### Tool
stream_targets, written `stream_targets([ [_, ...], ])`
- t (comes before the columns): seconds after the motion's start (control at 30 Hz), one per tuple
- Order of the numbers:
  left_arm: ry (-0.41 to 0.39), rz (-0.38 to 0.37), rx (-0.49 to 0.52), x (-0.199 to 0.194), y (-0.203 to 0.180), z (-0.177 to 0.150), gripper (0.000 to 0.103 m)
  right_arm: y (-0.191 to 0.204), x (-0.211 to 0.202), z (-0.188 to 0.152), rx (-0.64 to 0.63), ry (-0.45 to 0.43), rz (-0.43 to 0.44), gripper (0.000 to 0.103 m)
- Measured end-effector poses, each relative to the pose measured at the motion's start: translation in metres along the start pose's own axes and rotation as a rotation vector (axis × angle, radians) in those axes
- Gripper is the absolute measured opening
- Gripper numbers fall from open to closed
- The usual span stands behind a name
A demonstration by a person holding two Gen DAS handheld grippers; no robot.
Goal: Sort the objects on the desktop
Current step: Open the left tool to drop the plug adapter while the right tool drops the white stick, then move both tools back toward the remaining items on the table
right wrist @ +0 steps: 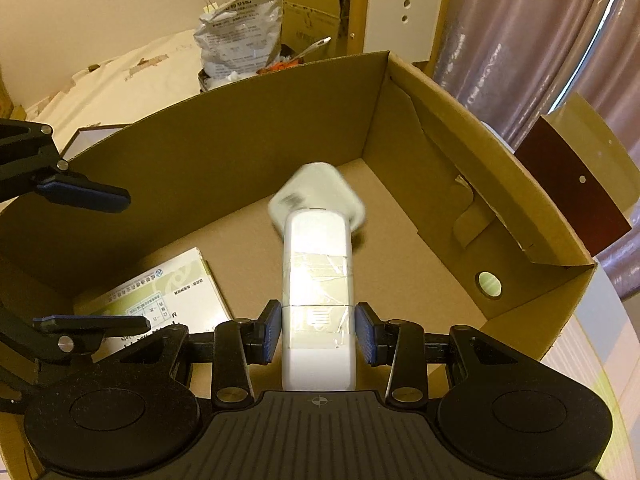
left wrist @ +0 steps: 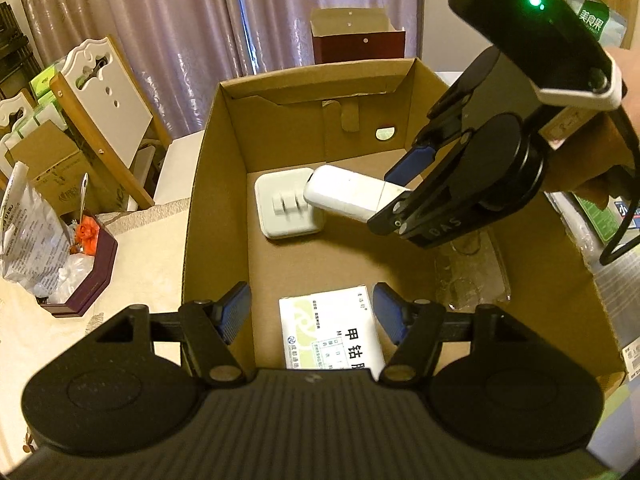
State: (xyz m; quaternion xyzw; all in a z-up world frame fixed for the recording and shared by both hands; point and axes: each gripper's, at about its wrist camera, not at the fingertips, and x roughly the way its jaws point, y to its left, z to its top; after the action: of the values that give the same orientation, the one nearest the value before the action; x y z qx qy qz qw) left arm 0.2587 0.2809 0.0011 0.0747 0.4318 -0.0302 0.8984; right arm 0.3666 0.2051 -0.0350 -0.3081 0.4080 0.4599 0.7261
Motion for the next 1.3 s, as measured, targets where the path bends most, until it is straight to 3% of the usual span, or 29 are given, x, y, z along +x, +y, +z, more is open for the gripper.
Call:
stream_targets([
  [0.7, -0.009, 0.001, -0.02, -0.006, -0.001, 0.002, 0.063, 0.005, -0.007, 0.005, -0.015, -0.045, -0.004, 0.038],
  [1.3, -0.048, -0.008, 0.013, -0.036, -0.032, 0.007, 0.068, 0.01, -0.088, -0.034, 0.024, -0.168, -0.053, 0.039],
])
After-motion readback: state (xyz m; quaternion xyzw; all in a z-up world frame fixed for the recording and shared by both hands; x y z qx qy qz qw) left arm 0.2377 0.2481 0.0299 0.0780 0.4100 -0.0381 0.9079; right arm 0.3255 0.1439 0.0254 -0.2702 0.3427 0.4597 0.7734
